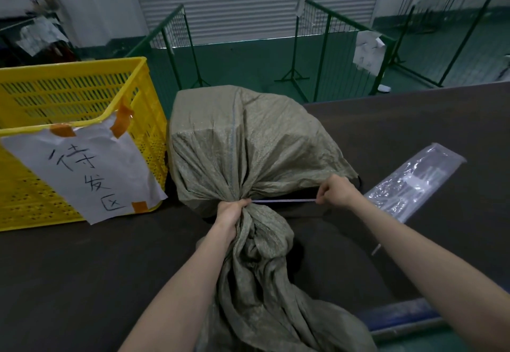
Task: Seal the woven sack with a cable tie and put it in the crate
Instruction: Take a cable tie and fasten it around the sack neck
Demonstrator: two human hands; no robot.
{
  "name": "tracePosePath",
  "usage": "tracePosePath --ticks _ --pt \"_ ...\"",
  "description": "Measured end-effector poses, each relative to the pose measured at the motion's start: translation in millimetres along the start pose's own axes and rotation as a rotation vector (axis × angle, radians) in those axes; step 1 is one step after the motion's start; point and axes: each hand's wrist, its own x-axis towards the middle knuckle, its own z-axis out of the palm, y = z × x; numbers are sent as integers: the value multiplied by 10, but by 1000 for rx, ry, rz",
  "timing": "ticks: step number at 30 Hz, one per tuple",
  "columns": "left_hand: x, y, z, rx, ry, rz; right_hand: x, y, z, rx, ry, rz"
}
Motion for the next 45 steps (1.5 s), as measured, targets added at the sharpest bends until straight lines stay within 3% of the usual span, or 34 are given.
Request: tracePosePath --ticks 6,13,22,27,30,37,42,45 --pt "-14 3 -22 45 -8 37 -94 59 145 -101 -23 57" --pt "-50 54 -30 63 -72 -31 -24 -107 261 285 -238 -18" --pt "-98 80 -107 106 -114 -26 57 -856 599 403 -389 -25" --pt "-113 128 -336 220 -182 -47 84 -953 731 472 -399 -38" --pt "-141 119 -489 60 -229 -89 125 -950 814 466 -344 -67" --pt "-164 28 -719 -398 44 51 187 -949 850 246 -254 -193" --pt "-152 1 -783 -379 280 216 125 -995 815 149 -179 -271" --pt "-134 62 -810 -371 263 180 125 -982 784 163 -162 -273"
